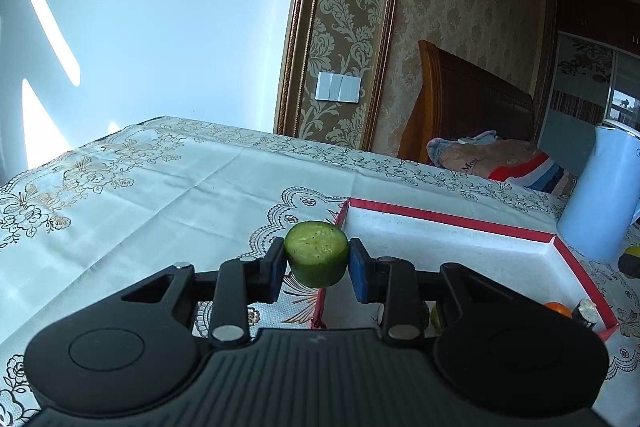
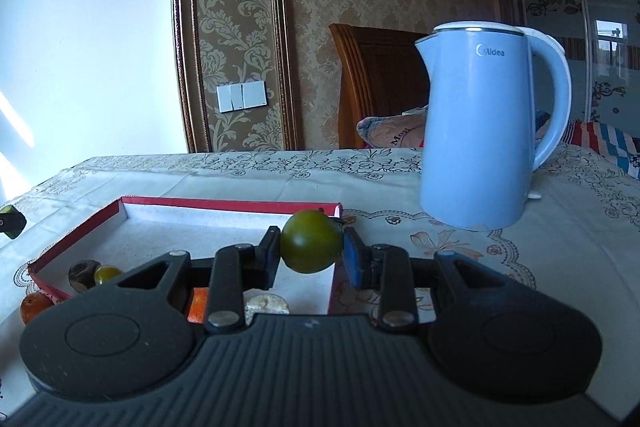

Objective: Organize fruits

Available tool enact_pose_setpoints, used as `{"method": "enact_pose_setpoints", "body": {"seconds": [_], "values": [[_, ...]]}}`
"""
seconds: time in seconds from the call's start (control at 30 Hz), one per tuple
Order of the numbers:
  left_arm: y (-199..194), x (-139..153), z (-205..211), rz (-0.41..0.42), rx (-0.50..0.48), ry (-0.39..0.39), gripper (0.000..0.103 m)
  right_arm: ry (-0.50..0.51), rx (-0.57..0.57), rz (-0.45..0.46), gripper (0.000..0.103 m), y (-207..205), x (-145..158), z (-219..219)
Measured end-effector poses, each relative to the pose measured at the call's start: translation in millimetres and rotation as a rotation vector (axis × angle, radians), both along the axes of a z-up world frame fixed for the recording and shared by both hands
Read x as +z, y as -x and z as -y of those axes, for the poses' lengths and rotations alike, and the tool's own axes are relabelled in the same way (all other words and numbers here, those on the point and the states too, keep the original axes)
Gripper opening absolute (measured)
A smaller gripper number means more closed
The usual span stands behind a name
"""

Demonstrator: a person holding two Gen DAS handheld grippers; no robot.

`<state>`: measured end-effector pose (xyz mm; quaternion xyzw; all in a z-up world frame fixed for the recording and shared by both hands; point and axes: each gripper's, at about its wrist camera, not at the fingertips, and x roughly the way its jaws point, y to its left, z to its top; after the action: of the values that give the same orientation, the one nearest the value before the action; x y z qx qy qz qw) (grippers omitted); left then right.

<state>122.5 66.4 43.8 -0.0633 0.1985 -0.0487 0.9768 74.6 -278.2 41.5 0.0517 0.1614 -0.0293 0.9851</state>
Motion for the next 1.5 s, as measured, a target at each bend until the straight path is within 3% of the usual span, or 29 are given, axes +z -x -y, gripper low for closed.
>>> {"method": "enact_pose_setpoints", "body": {"seconds": [0.37,0.73,1.07,1.5], "values": [[-5.1,-1.8,4.5,-0.018,-0.001,-0.005,0.032,0.03,0.03,-0.002,0.031,-9.5,1.8,-9.6],[-3.1,-9.4,29.6,-0.021,-0.089,-0.076,0.032,0.019,0.073,-0.013,0.031,-11.9,1.7,-14.0],[-22.4,-19.7,45.4,-0.1,-0.118,-0.072,0.032,0.014,0.108,-0.103,0.031,-26.5,-8.4,-18.3],[-13.7,-16.4,53.7,-0.051,-0.16,-0.085,0.032,0.036,0.163,-0.132,0.031,-30.0,-16.0,-30.4]]}}
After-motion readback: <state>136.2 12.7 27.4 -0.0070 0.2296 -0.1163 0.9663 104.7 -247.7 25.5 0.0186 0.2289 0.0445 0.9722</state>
